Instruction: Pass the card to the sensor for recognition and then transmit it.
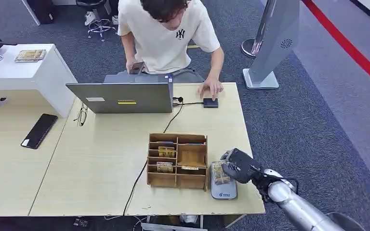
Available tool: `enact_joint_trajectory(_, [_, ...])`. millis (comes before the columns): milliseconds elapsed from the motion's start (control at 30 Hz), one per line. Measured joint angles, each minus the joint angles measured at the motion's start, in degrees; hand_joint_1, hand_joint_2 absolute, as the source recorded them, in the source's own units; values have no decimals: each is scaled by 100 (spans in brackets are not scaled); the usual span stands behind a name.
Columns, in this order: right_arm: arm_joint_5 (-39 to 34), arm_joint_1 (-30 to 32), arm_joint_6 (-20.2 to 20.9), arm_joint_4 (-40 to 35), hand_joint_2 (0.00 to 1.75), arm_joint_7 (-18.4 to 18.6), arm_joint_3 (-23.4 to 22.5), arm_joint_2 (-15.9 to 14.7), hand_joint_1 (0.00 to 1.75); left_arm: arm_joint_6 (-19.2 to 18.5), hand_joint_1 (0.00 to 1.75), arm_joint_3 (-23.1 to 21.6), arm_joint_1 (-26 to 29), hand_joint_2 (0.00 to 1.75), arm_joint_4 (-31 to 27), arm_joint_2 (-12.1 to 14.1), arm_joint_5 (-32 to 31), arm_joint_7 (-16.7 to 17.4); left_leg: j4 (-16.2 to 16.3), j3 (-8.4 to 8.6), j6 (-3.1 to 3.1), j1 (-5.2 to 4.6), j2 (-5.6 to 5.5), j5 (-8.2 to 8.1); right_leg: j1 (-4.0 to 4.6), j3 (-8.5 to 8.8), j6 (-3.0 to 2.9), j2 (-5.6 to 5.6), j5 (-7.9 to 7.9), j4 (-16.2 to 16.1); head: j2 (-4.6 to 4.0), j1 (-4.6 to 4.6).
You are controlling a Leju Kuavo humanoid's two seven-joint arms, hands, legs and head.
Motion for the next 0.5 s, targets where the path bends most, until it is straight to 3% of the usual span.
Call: enact_joint_trajectory(500, [188,-466,-446,-81,175,-881,-28,332,175,55,0,-2,-9,0,0,0,-20,-85,0,1,0,0,2,1,0,-1,0,2,0,1,0,0])
